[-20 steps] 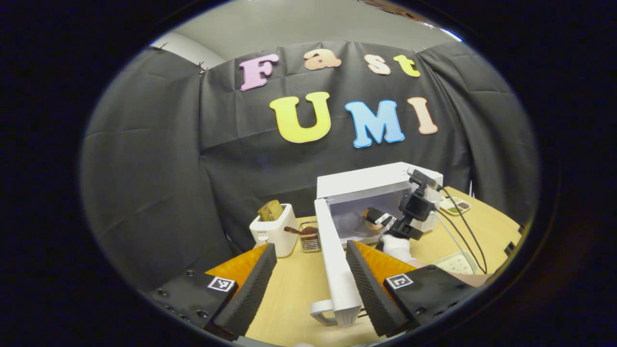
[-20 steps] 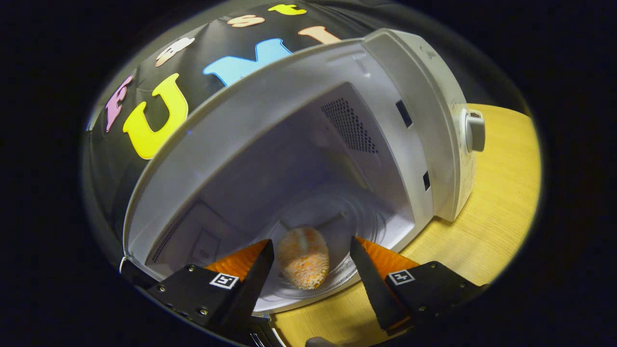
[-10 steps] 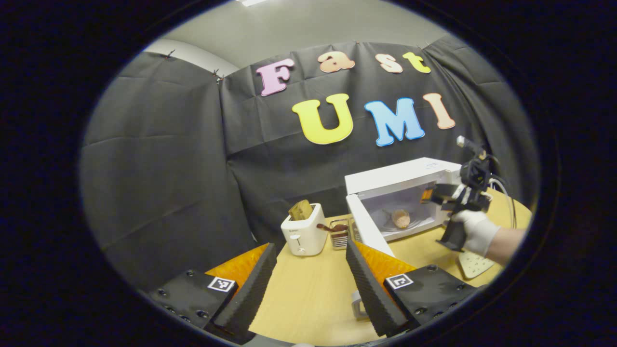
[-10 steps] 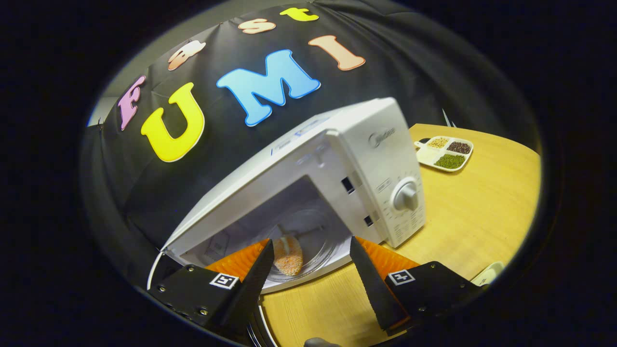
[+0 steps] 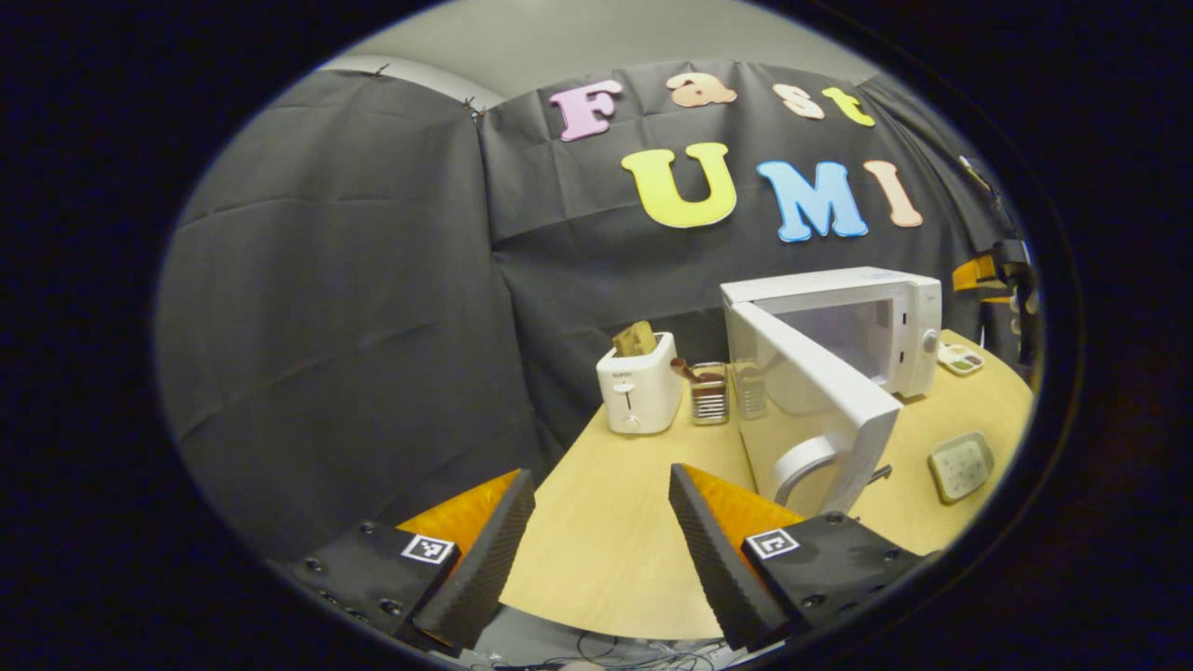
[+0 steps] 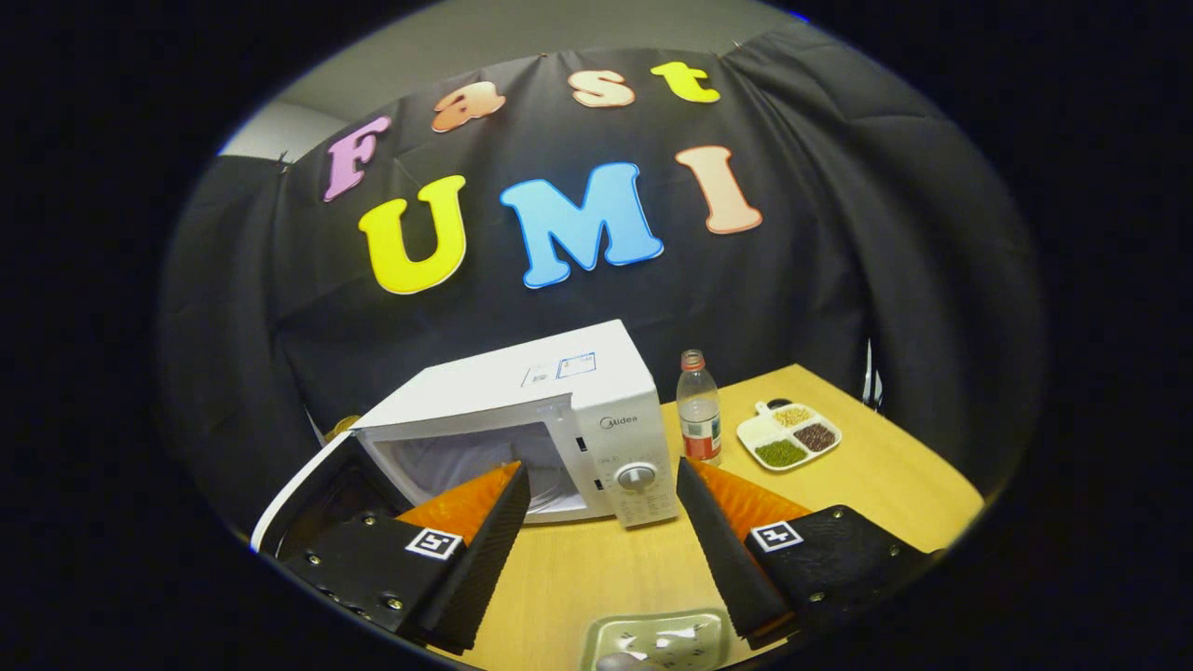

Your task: Open the microwave oven with the left hand, put the food in, and close the microwave oven.

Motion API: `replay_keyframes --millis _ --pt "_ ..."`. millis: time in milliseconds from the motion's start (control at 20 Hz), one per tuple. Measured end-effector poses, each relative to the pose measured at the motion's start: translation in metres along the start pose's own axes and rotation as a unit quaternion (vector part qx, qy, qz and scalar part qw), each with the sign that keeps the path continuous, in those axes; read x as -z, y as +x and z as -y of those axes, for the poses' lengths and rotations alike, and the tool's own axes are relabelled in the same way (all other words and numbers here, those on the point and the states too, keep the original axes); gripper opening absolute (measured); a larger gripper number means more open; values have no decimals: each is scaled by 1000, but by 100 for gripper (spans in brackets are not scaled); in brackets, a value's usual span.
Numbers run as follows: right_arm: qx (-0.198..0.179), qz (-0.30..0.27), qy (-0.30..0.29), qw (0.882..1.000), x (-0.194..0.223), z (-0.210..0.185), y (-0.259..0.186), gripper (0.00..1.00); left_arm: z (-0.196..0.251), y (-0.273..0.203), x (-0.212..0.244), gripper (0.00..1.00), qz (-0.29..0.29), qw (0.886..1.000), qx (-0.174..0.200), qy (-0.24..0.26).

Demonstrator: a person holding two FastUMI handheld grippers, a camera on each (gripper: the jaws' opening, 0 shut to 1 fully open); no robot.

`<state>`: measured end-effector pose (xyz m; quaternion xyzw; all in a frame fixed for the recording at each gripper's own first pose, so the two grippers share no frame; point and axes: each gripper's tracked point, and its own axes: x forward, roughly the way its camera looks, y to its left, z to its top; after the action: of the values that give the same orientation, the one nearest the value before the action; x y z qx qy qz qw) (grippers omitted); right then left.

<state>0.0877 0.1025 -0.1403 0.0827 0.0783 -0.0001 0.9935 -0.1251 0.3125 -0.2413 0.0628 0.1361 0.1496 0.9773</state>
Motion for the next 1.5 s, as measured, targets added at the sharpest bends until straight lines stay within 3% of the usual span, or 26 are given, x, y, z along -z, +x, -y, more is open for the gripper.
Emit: replay_keyframes --millis 200,300,400,650,1000,1500 --pt "-31 -3 -36 999 -12 1 -43 98 30 15 14 94 0 1000 18 17" --pt "-38 -6 -49 998 -15 2 -58 98 45 21 15 100 -2 1000 26 16" --pt "-43 -9 -51 998 -16 6 -68 98 53 22 16 94 -5 999 24 23" --pt "-31 -26 -41 998 -9 34 -80 98 99 4 11 94 -9 997 59 37" --pt "-17 -41 -20 999 -6 70 -87 98 216 -14 -14 94 9 988 140 57" --pt "4 -61 -5 998 2 112 -87 98 347 22 -59 96 42 974 213 61"
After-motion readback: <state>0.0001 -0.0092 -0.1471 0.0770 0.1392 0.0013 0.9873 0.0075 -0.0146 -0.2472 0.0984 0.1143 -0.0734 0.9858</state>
